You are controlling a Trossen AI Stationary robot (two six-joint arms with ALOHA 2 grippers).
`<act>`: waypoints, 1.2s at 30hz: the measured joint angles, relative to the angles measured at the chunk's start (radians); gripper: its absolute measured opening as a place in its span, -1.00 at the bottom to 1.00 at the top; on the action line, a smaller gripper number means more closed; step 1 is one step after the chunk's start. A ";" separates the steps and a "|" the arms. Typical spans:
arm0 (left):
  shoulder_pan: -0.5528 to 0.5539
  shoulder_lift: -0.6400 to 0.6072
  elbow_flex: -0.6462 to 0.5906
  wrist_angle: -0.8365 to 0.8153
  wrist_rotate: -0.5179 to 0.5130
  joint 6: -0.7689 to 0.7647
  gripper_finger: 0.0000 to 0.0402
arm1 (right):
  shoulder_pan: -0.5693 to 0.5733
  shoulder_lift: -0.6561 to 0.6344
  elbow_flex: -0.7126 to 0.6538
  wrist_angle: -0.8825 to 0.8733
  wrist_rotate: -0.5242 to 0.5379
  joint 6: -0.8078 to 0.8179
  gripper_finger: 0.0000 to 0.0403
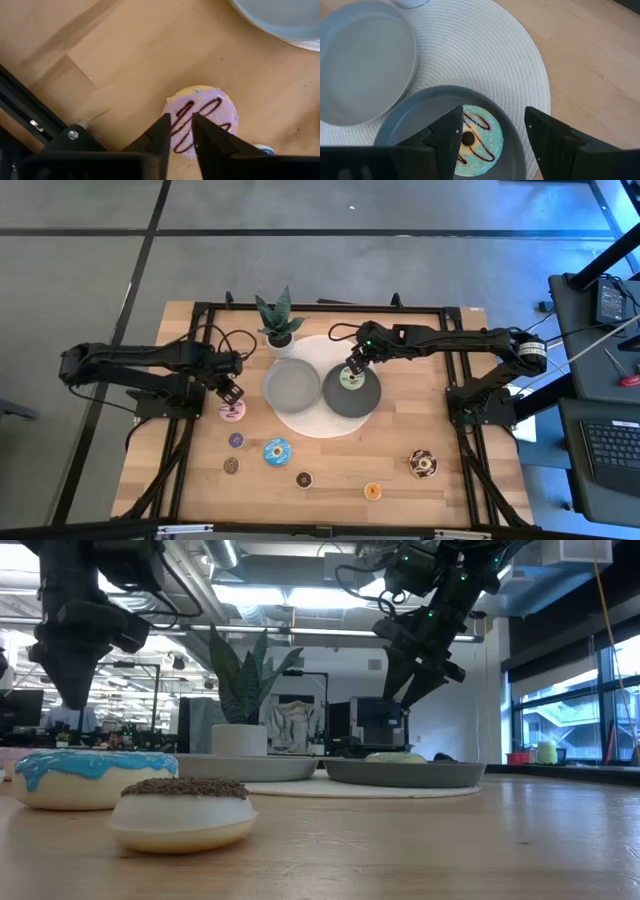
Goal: Pick & Place donuts
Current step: Put the large pink donut on the green plate
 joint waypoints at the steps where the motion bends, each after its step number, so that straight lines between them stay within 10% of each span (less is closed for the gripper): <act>1: -0.006 0.005 0.000 0.000 -0.001 -0.010 -0.50 | 0.000 0.000 0.000 0.000 0.000 -0.001 0.06; 11: -0.094 0.027 0.000 0.000 -0.028 -0.186 -0.08 | 0.000 0.000 0.000 0.001 0.000 -0.024 0.06; 36: -0.190 0.338 0.000 0.093 -0.034 -0.238 -0.10 | 0.000 0.000 0.000 0.001 0.000 -0.024 0.06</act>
